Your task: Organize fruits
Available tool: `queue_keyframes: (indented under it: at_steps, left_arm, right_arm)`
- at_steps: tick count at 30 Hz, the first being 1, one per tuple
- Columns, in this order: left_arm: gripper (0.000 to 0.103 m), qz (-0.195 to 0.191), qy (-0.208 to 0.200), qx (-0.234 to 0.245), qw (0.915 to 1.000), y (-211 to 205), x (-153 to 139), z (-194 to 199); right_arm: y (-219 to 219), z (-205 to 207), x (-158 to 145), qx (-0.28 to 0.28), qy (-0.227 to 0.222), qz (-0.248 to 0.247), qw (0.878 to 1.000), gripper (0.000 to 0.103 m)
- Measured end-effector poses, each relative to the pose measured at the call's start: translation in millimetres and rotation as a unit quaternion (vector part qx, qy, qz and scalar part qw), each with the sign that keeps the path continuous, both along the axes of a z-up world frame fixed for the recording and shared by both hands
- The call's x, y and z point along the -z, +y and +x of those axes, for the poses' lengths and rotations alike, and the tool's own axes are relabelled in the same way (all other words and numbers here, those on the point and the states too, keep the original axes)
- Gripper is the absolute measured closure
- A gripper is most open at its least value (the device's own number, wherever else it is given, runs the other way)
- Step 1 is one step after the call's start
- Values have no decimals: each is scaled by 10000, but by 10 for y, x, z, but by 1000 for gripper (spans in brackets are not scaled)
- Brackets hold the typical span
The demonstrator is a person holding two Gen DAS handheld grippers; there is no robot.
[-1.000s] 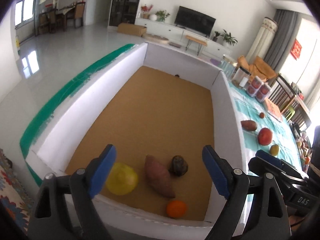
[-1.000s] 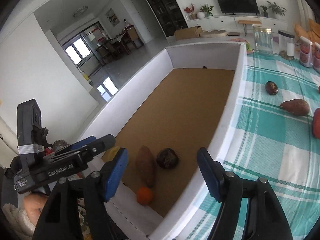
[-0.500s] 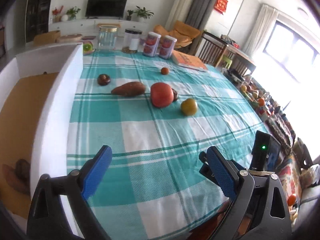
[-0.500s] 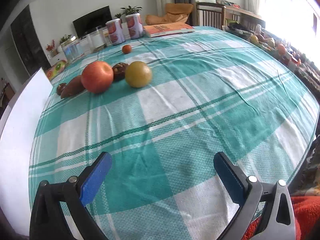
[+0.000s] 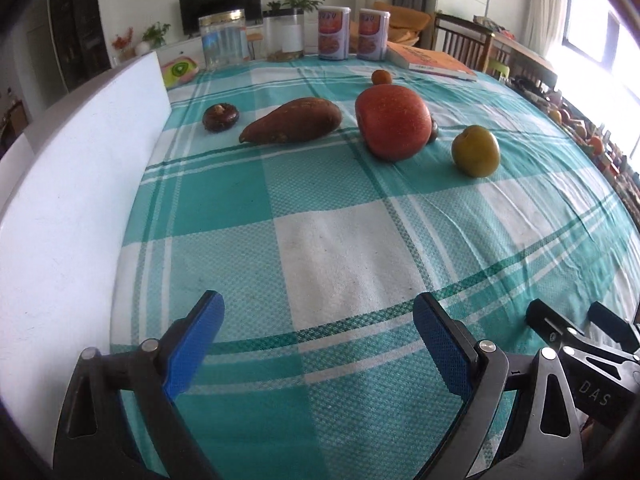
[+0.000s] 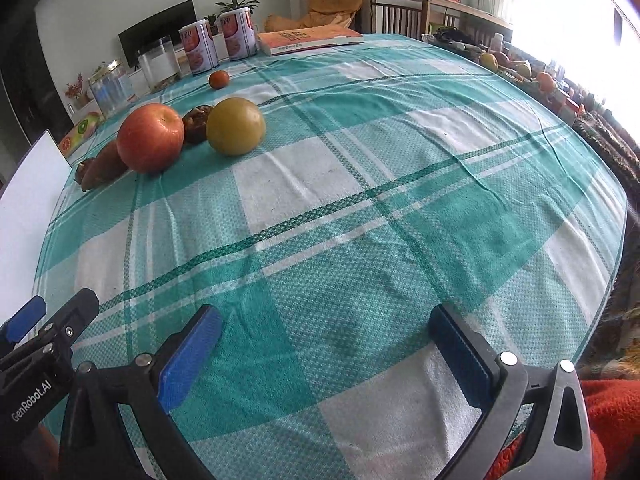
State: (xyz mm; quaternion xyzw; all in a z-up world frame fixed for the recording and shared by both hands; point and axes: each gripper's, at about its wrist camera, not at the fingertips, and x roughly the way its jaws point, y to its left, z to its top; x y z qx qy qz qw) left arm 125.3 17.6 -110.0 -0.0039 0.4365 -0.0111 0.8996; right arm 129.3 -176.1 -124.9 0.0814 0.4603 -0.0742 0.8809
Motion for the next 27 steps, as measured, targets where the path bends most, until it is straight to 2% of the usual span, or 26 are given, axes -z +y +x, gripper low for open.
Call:
queue_keyframes:
  at_steps: [2, 12, 27]
  left_arm:
    - [7, -10, 119, -28, 9999, 30, 78, 12]
    - [1, 55, 147, 74, 9998, -13, 93, 45]
    - [1, 59, 147, 73, 9998, -17, 92, 49]
  right_arm:
    - [-9, -1, -2, 7, -10, 33, 10000, 0]
    - [25, 15, 8, 9, 34, -85, 10000, 0]
    - [41, 25, 17, 0, 57, -144, 9999, 0]
